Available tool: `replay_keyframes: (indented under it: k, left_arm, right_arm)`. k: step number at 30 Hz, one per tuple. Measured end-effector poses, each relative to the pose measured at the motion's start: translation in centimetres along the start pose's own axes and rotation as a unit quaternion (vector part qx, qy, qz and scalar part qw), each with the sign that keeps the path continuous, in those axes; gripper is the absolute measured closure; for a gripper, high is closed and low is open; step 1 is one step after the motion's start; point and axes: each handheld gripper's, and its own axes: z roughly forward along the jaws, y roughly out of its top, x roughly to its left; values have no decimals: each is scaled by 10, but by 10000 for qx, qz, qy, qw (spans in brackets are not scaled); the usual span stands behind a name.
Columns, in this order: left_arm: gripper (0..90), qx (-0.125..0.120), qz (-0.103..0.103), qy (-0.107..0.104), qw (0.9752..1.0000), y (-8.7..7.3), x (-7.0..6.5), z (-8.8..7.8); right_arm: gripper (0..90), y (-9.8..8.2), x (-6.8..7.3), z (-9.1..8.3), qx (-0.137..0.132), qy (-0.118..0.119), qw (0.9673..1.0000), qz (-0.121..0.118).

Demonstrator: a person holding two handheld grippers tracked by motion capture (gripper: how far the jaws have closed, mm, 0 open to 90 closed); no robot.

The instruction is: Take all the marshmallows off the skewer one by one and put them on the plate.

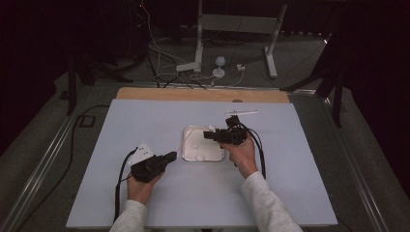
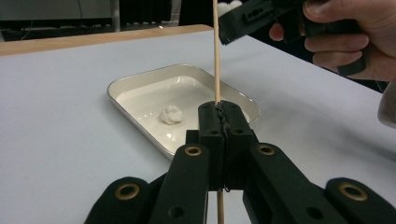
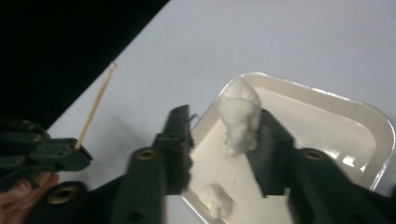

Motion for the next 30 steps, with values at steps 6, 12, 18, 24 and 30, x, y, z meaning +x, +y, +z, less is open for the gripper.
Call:
replay_keyframes:
  k: [6,12,18,24,30]
  left_arm:
    - [900,12,-21,24,10000,0,1,2]
    - [900,83,-67,25,9999,-1,1,7]
    - [900,80,-112,16,9999,-1,1,9]
    - [900,-18,-269,11,9996,1,0,9]
    - [900,-38,-342,-5,9994,5,-1,10]
  right_arm:
    - [428,-3,-1,5,117,14,9999,-127]
    - [297,-4,0,6,109,201,9995,-216]
    - [252,-4,0,3,23,94,9998,-198]
    - [197,-8,1,-5,-120,94,9996,-230]
    - [149,-14,8,-13,-271,38,9988,-413]
